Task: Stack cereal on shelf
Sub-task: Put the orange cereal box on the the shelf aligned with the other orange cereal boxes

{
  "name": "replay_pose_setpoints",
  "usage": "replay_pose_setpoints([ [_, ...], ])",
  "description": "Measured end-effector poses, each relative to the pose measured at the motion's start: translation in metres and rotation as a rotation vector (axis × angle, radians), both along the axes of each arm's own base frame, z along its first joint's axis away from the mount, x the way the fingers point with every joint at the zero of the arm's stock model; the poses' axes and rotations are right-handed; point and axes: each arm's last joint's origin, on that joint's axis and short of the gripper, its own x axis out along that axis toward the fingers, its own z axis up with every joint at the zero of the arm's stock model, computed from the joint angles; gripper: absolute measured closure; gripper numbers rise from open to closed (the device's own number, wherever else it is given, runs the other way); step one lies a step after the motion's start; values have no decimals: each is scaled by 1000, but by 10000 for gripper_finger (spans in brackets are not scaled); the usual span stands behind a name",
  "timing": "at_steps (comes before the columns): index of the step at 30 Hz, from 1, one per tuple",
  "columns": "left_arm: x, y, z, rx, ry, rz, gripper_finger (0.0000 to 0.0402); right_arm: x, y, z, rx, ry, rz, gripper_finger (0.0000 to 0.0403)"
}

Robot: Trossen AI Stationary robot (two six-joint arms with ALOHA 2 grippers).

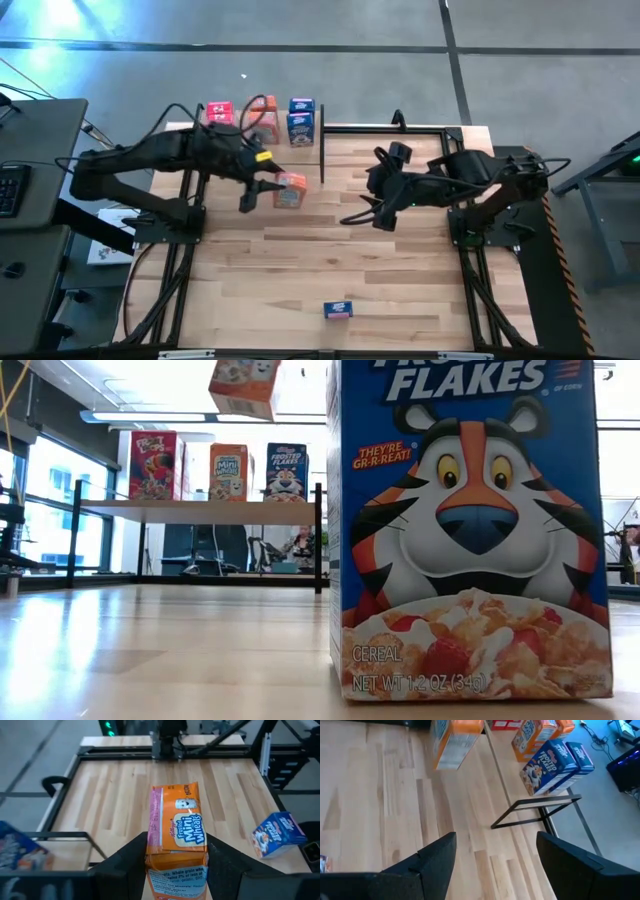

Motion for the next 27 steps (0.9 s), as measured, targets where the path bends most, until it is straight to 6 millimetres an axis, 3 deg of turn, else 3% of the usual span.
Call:
replay_pose_setpoints([
  [5,-17,2,8,36,-30,37,247,1,-4,-3,-16,2,0,135],
  [12,-35,4,7,38,-55,55,247,-17,-20,-29,24,-37,-5,135],
  [27,-64,15,-14,79,-75,175,247,-94,-42,-84,182,-310,-22,135],
])
